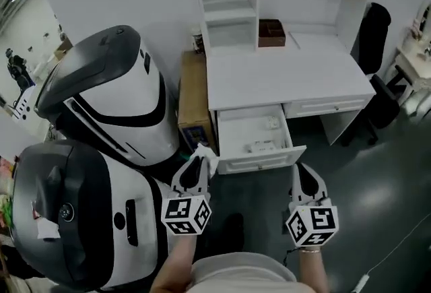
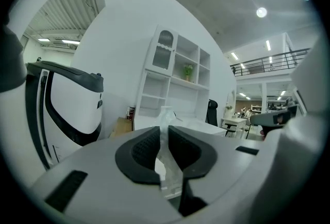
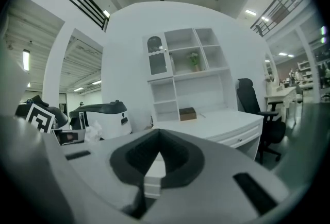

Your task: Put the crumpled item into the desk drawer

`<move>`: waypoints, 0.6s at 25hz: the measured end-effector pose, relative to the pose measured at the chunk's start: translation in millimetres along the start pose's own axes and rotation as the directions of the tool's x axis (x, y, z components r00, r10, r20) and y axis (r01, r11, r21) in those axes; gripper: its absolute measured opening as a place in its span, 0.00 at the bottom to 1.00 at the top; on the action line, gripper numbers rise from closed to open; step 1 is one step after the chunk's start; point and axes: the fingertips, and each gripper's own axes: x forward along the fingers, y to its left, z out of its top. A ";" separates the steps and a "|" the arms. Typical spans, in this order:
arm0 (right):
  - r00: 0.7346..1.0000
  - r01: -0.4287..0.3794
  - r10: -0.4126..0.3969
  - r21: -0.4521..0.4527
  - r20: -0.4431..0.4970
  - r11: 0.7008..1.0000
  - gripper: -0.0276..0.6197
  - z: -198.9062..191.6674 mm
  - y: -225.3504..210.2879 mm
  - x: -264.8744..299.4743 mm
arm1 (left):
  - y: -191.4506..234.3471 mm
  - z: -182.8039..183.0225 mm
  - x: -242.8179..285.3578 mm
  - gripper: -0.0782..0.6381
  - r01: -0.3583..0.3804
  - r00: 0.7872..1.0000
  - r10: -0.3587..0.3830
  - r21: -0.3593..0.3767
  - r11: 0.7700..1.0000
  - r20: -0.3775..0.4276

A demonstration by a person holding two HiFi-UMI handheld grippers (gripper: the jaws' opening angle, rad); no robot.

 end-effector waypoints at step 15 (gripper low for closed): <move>0.999 0.030 -0.029 -0.037 0.014 0.999 0.05 28.0 11.2 83.8 | 38.6 24.8 80.7 0.17 0.056 0.998 -0.055 -0.017 0.998 0.028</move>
